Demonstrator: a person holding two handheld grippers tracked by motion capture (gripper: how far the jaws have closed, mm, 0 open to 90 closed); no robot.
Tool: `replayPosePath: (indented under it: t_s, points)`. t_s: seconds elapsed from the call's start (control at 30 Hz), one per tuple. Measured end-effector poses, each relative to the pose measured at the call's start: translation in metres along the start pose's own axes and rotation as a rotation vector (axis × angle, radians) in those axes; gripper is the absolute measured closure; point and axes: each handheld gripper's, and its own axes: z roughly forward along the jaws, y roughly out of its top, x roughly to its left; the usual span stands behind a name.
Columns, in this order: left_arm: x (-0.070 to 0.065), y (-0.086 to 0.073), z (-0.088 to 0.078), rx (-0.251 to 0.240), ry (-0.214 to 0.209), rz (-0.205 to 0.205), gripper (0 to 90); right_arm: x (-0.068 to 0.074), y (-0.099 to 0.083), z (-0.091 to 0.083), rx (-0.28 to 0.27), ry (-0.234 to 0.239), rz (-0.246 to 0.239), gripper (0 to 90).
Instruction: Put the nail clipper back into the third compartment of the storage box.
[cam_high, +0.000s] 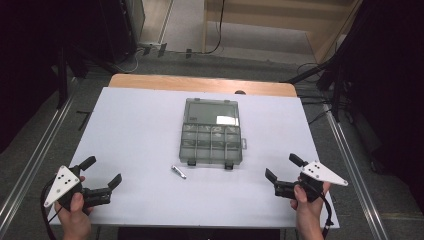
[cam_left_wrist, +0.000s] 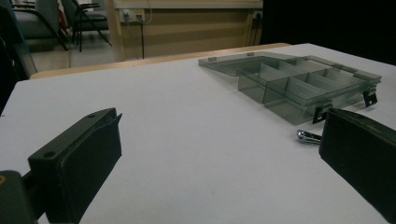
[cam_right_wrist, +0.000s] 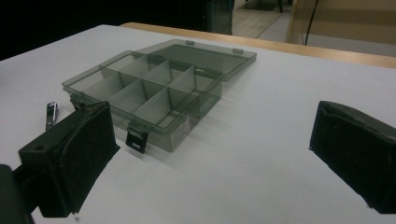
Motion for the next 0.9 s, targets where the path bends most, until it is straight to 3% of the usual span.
replayPosePath:
  t_s: [0.47, 0.63, 0.9]
  points:
    - [-0.002, 0.002, -0.002, -0.011, -0.003, -0.002, 0.0, 0.026, 0.025, 0.027, 0.026, 0.069, -0.057, 2.6]
    - [-0.002, 0.002, -0.003, -0.012, -0.004, -0.001, 0.0, 0.029, 0.033, 0.035, 0.032, 0.089, -0.054, 3.6]
    - [-0.003, 0.003, -0.003, -0.014, -0.005, 0.003, 0.0, 0.046, 0.042, 0.056, 0.058, 0.136, -0.081, 5.4]
